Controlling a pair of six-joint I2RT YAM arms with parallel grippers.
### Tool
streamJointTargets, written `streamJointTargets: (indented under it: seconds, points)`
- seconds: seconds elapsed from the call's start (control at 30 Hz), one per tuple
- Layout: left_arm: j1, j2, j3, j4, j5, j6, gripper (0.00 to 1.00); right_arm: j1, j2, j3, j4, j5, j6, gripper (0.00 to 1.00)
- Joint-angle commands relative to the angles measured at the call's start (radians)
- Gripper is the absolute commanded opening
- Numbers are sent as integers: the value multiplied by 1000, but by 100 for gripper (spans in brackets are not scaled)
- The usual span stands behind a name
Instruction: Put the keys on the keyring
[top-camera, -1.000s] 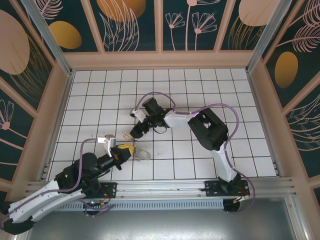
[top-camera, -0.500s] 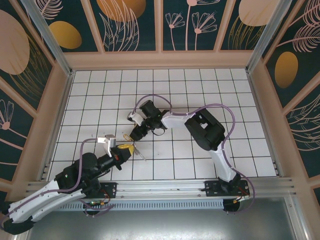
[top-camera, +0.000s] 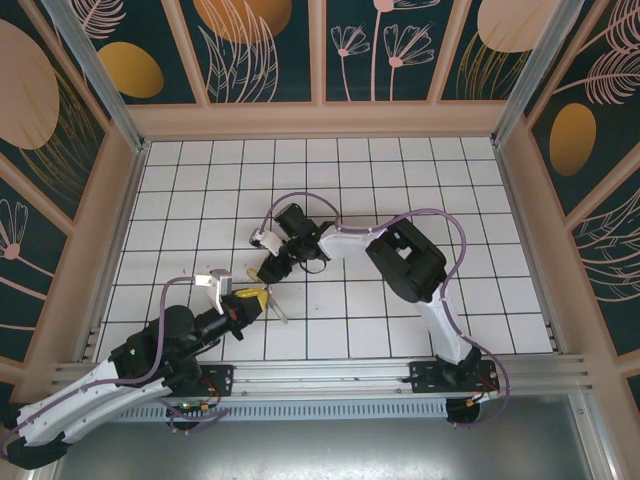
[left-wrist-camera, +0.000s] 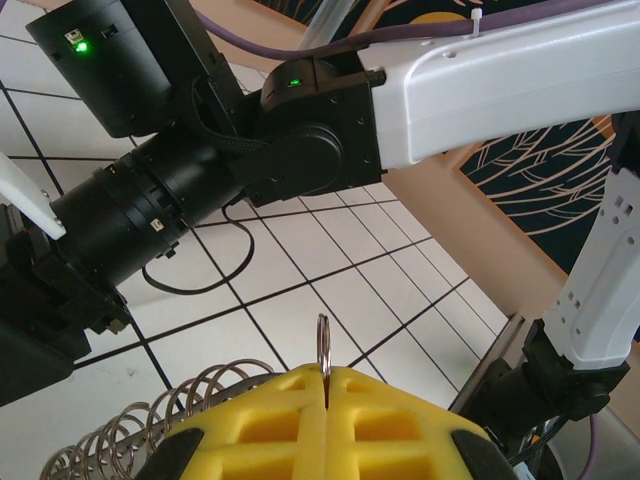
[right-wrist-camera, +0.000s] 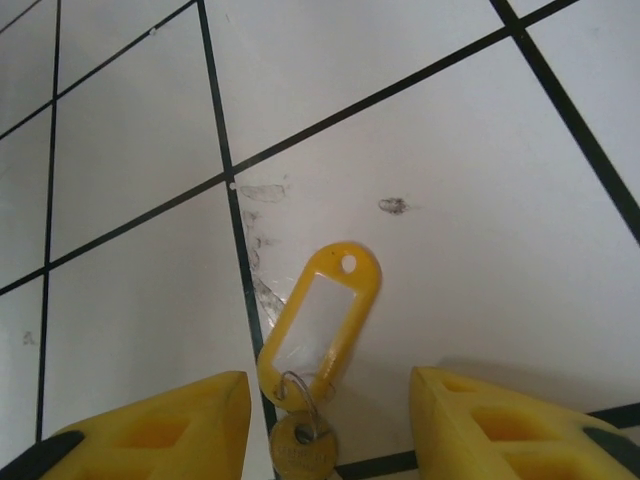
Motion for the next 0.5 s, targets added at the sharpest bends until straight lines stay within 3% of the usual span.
streamJointTargets:
  seconds: [0.0,0.47]
  points:
    - [1,-16,14,40,-3,21,0,19,27,22,-54,-2,-26,42]
    - [2,-26,-1,48,2,17,0,30,26,11,-61,-7,-44,27]
